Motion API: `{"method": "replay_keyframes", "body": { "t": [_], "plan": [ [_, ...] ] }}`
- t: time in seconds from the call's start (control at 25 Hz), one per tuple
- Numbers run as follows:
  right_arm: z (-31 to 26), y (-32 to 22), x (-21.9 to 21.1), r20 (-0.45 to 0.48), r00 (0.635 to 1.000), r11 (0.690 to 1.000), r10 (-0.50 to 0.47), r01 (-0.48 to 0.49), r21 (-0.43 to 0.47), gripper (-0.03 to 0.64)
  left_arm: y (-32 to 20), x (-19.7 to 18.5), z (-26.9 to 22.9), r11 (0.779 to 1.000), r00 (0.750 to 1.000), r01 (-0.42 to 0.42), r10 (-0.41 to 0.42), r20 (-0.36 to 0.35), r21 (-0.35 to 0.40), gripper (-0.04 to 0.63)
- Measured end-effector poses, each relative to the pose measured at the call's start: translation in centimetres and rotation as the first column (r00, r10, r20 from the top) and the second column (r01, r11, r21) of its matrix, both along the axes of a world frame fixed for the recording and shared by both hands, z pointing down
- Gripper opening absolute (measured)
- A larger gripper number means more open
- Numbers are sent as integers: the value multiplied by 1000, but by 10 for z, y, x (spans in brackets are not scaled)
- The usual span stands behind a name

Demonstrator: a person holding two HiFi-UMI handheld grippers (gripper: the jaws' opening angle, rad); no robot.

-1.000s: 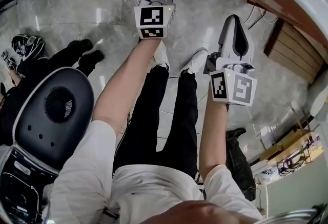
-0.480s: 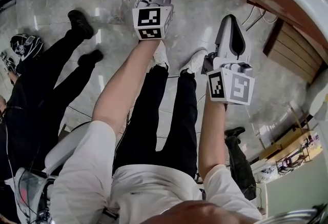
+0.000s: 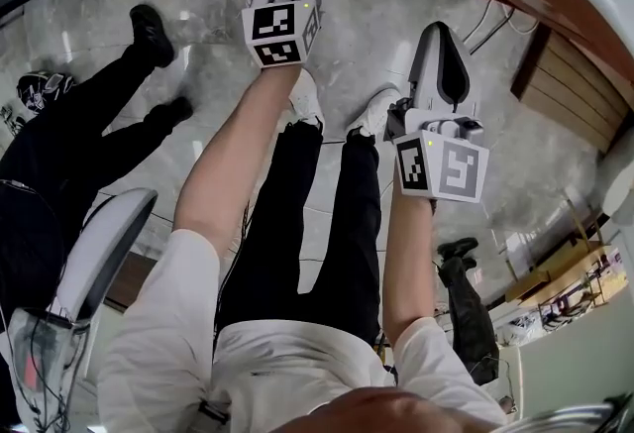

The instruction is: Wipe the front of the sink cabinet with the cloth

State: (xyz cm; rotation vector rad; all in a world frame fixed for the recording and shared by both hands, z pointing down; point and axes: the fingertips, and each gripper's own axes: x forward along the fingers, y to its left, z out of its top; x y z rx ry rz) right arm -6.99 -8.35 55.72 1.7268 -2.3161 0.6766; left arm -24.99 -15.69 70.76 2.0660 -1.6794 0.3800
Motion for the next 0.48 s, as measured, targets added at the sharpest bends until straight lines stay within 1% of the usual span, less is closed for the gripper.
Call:
{"method": "replay_keyframes", "body": {
  "t": [0.12,0.24,0.48],
  "plan": [
    [12,7,4,-3,1000,1000,3,-3,-15,-3,1,0,11,1000,1000,-2,2,15,-7,71],
    [22,11,9,0,1000,1000,16,-16,-26,-3,1,-1,20,1000,1000,14,-14,13,-24,71],
    [35,17,12,3,1000,999,15,-15,-38,-3,-4,9,31,1000,1000,8,-8,18,-24,67]
  ]
}}
